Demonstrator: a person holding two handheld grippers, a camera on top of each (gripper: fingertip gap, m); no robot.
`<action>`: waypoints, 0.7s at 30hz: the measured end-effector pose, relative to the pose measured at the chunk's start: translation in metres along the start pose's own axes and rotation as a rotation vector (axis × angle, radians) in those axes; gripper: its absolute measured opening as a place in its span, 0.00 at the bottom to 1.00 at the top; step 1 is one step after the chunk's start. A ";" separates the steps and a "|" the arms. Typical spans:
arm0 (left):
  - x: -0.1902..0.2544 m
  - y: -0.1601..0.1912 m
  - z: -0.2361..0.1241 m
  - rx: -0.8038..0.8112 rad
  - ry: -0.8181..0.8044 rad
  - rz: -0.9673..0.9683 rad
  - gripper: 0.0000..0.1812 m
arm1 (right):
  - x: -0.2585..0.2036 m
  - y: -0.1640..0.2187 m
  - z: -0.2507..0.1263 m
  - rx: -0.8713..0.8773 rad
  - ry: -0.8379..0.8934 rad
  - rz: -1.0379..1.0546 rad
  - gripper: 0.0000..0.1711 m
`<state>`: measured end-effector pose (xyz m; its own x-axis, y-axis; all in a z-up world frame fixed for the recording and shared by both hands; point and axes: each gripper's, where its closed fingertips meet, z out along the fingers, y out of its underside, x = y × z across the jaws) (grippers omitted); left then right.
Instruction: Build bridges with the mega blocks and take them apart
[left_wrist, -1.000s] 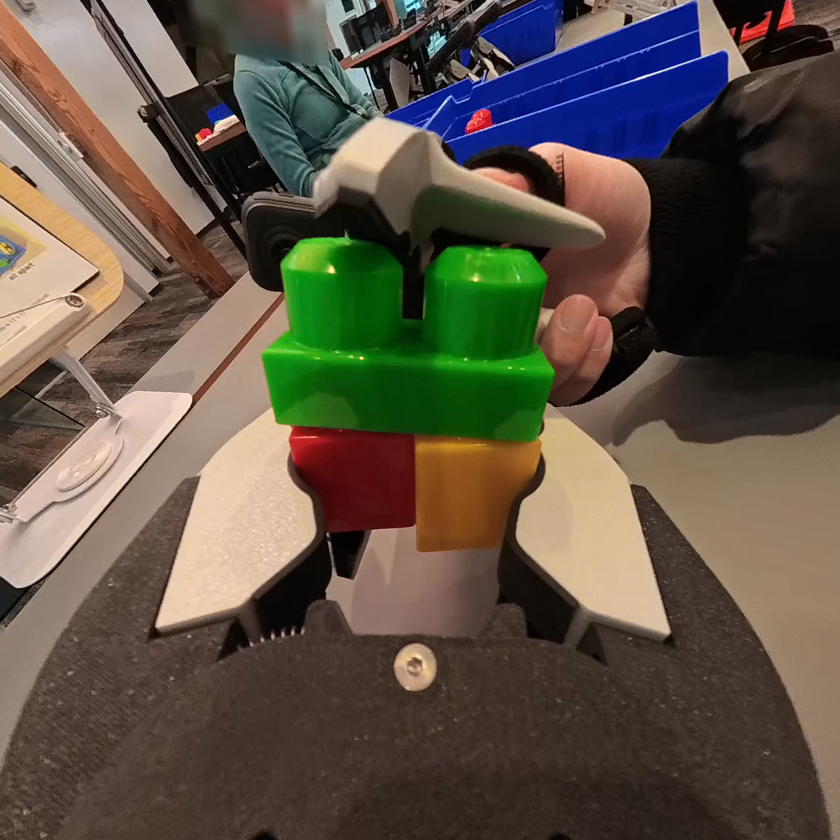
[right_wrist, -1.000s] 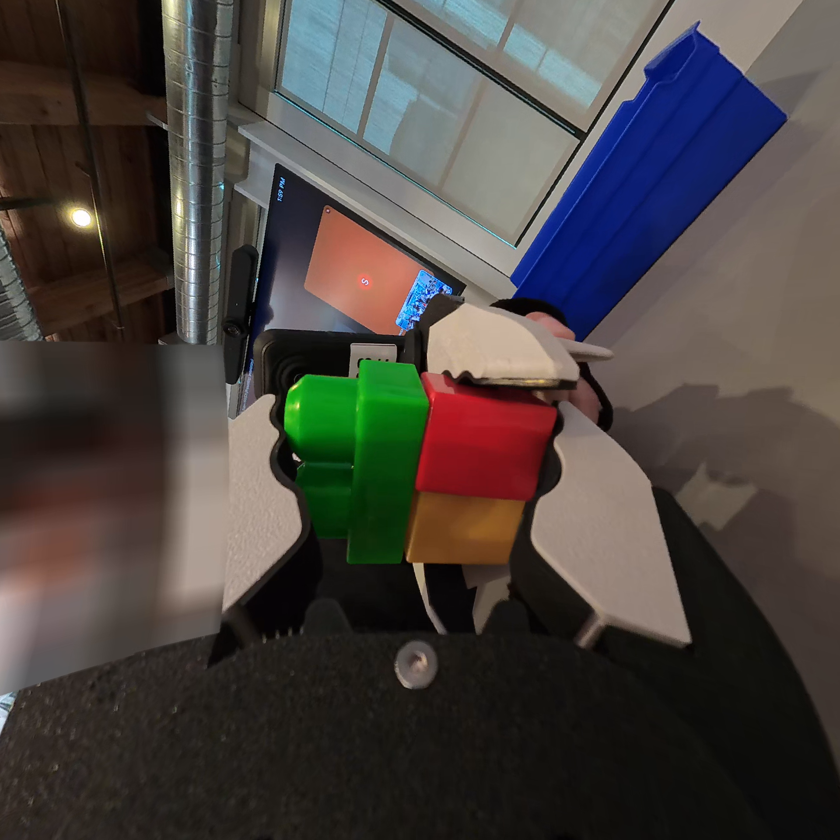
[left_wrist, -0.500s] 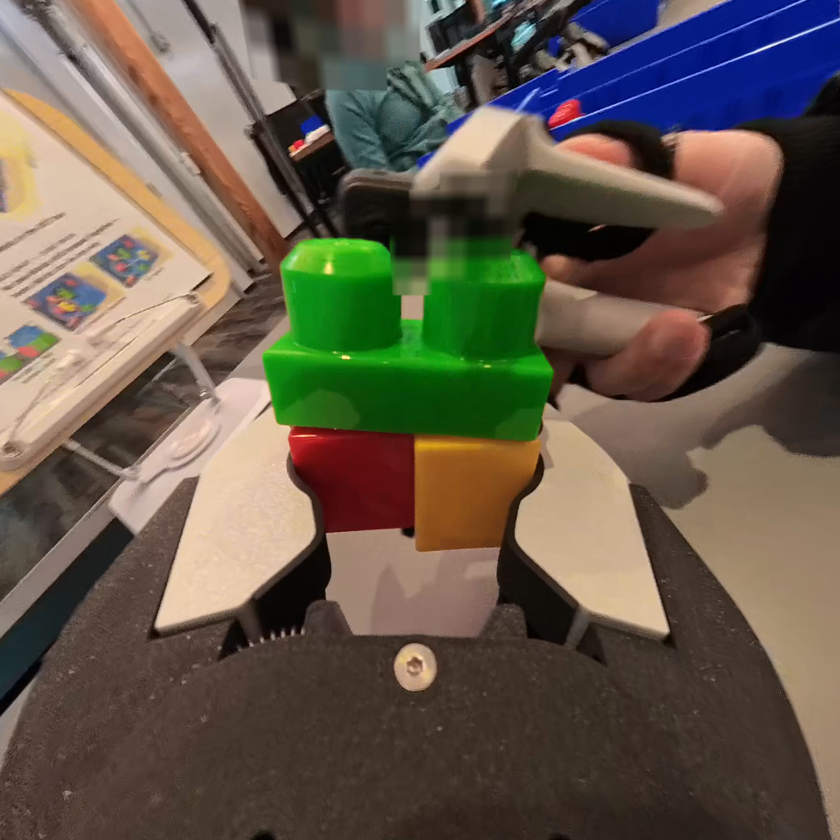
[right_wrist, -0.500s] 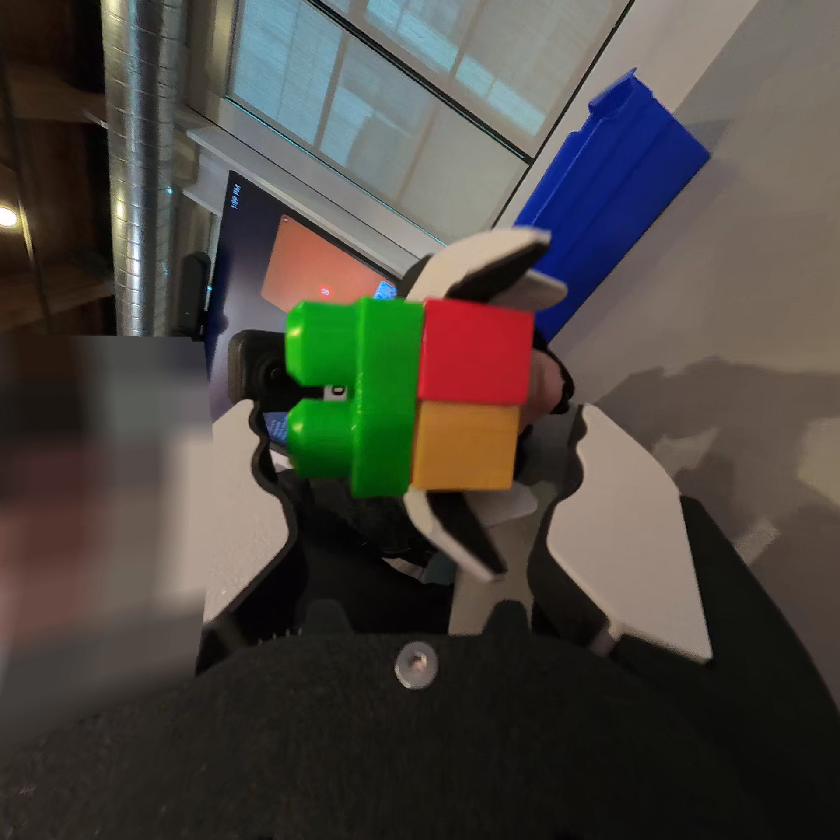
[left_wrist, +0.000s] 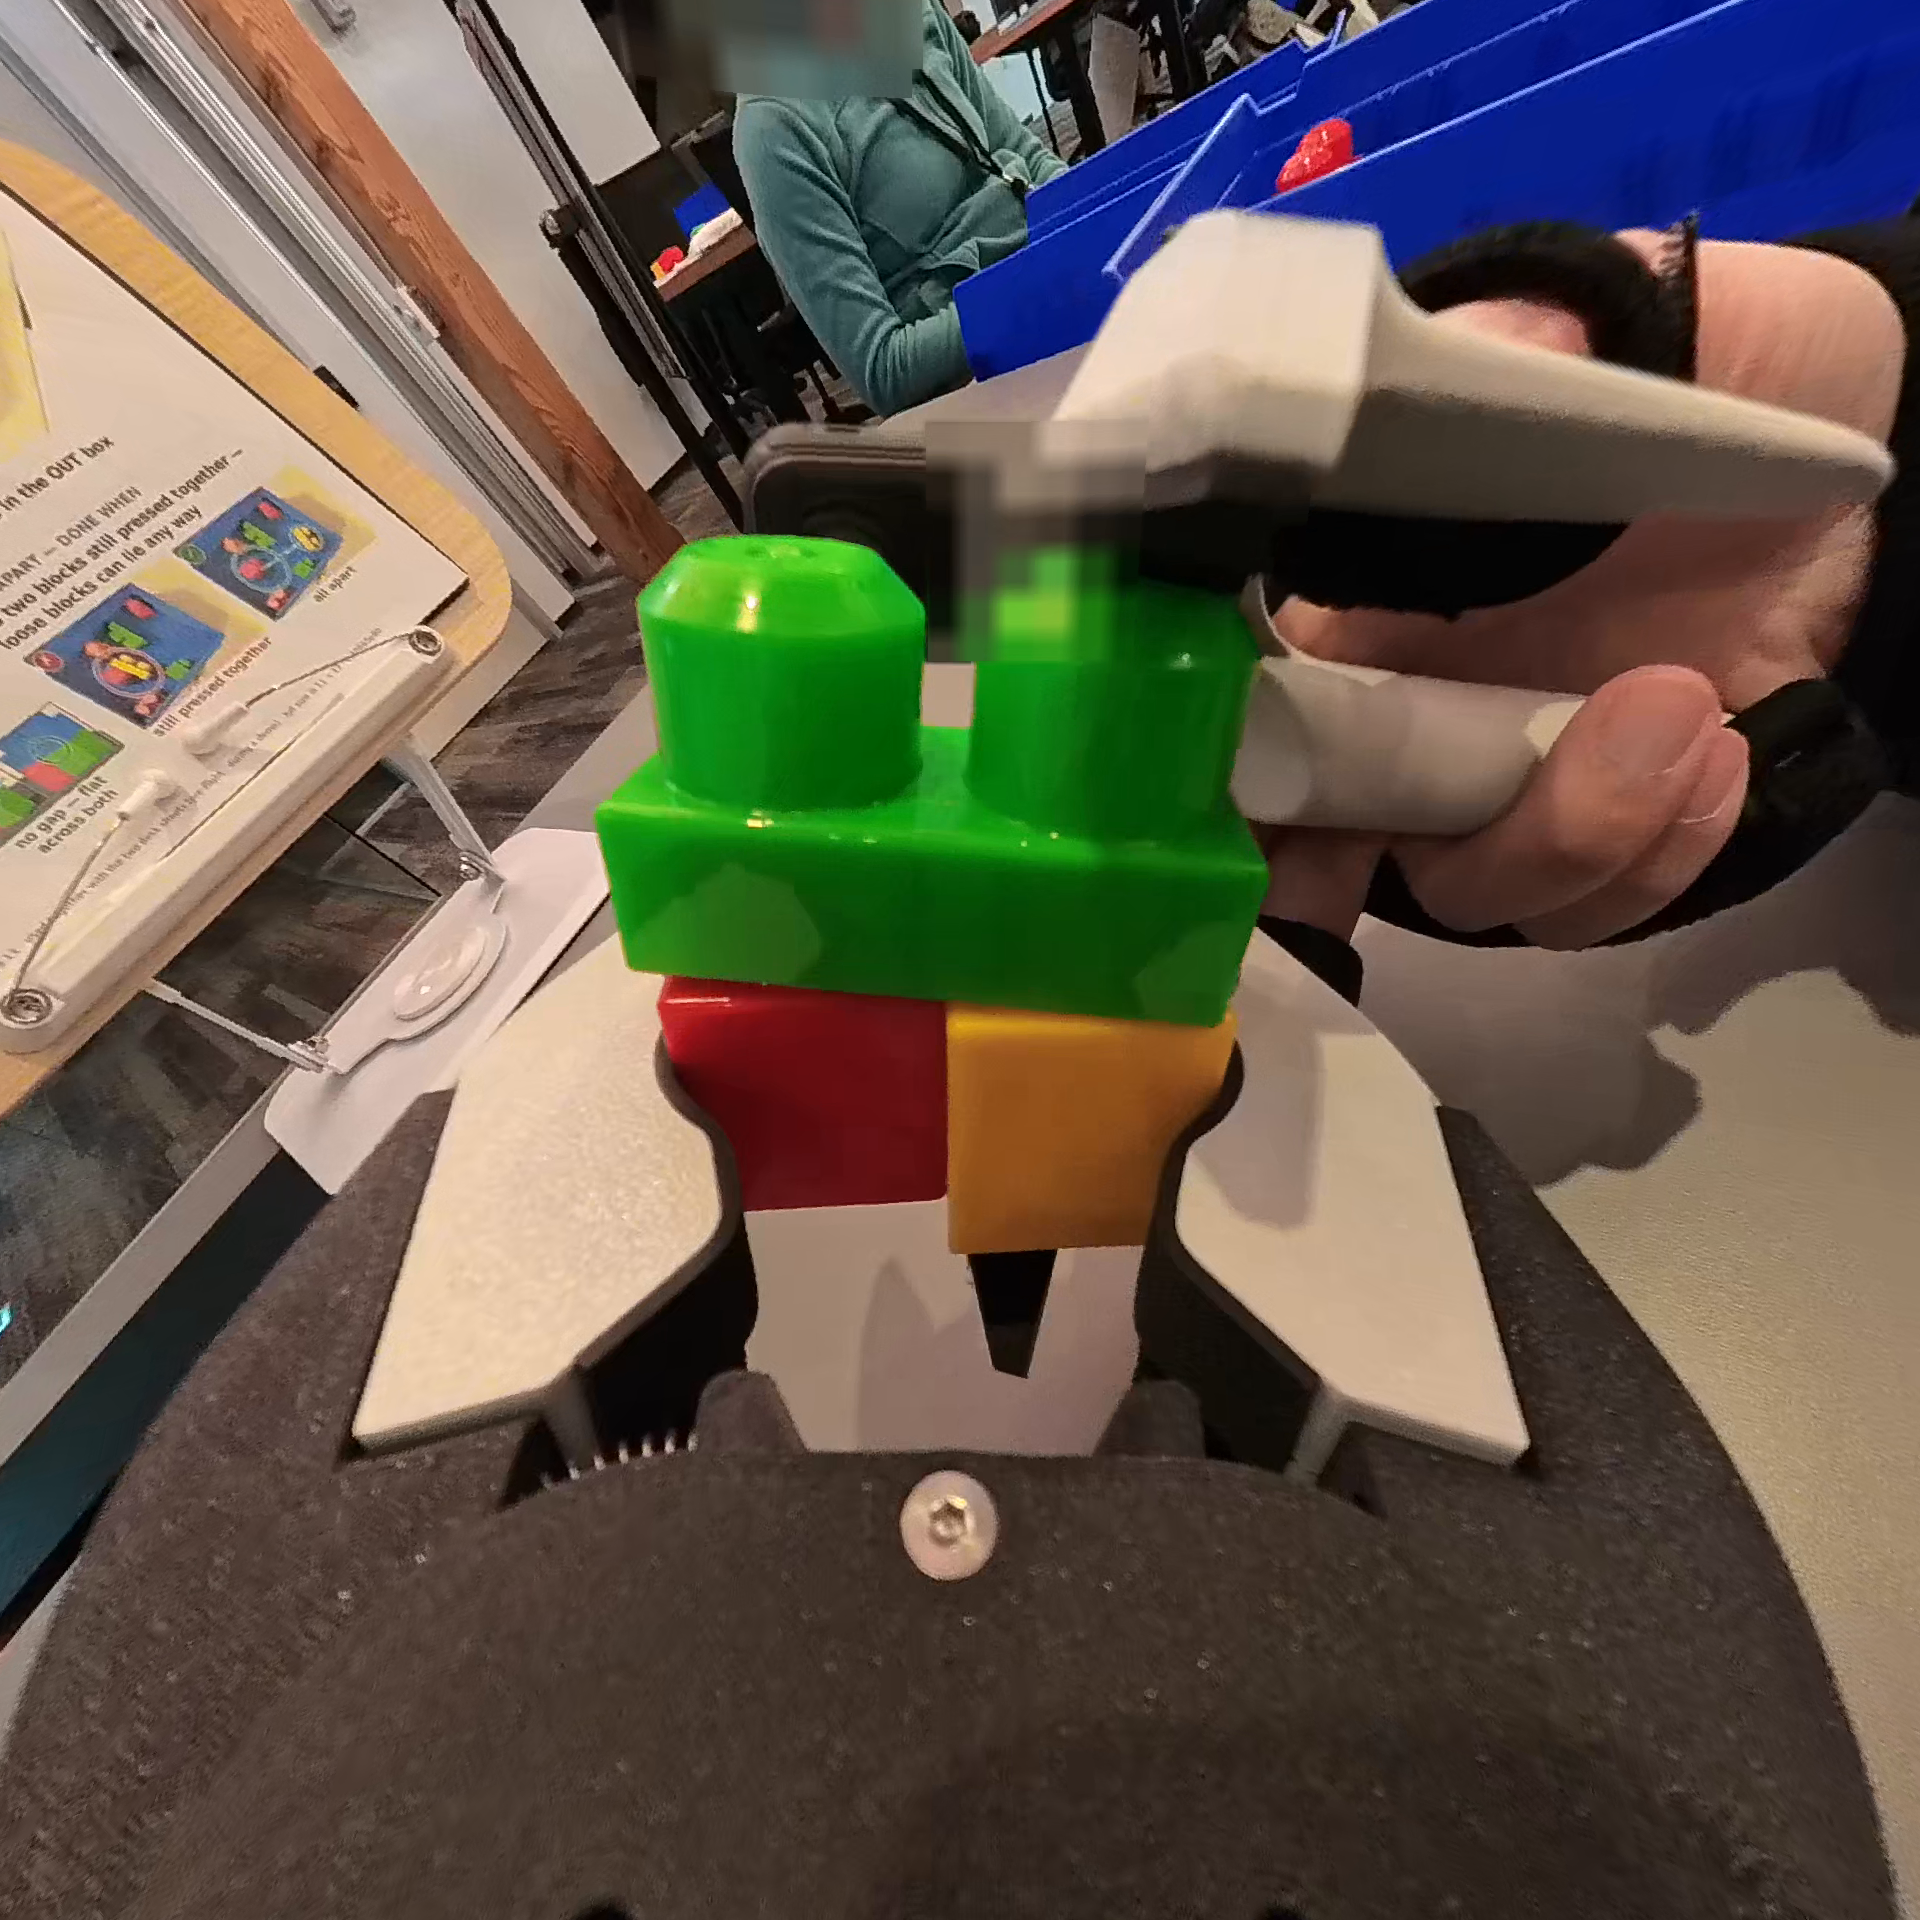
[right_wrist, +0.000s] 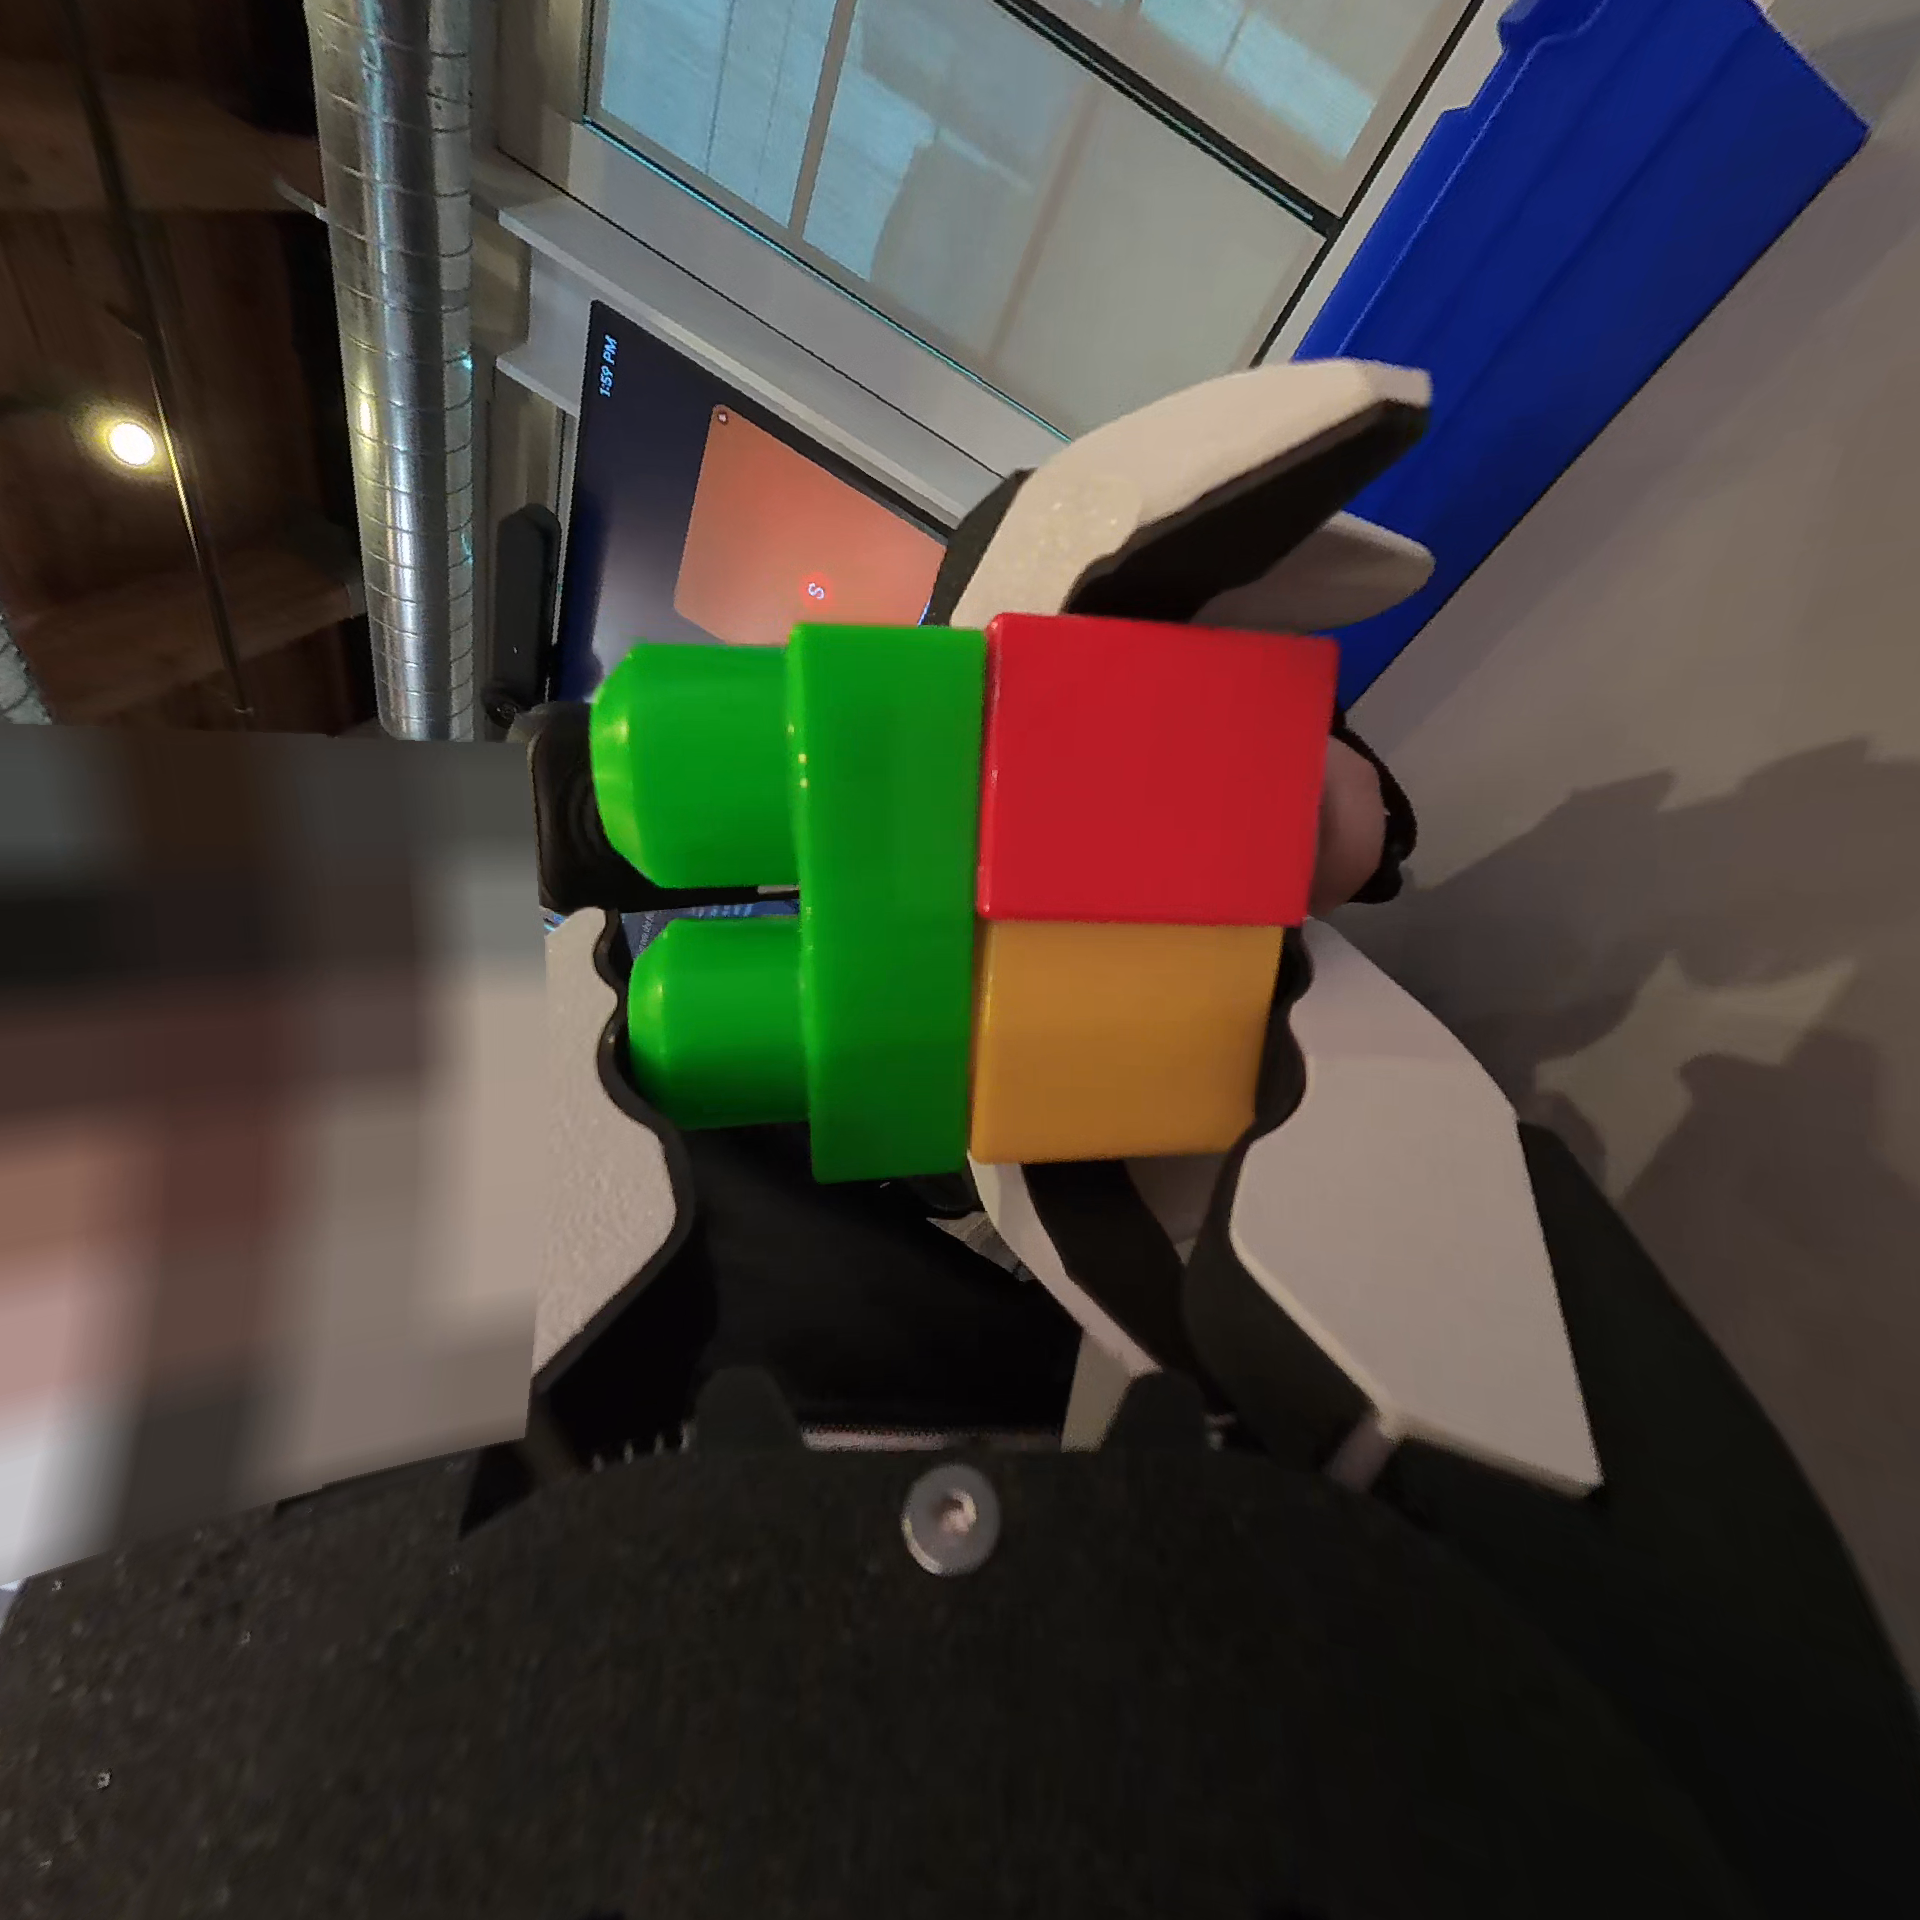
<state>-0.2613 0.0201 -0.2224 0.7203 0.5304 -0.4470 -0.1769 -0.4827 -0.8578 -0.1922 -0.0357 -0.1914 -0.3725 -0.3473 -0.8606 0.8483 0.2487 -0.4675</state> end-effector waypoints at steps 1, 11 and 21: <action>0.000 0.000 0.000 -0.001 -0.004 0.004 0.51 | 0.000 0.000 0.000 -0.001 0.003 -0.009 0.66; -0.006 0.008 0.002 -0.037 -0.026 -0.005 0.51 | 0.006 -0.006 0.000 0.033 -0.014 0.006 0.66; -0.044 0.034 0.001 -0.166 -0.228 -0.127 0.51 | 0.023 -0.048 -0.041 0.128 0.813 -0.704 0.48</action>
<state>-0.2993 -0.0189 -0.2317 0.5571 0.7277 -0.4001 0.0307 -0.4995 -0.8658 -0.2573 -0.0182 -0.1966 -0.8893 0.3401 -0.3056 0.3618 0.1147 -0.9252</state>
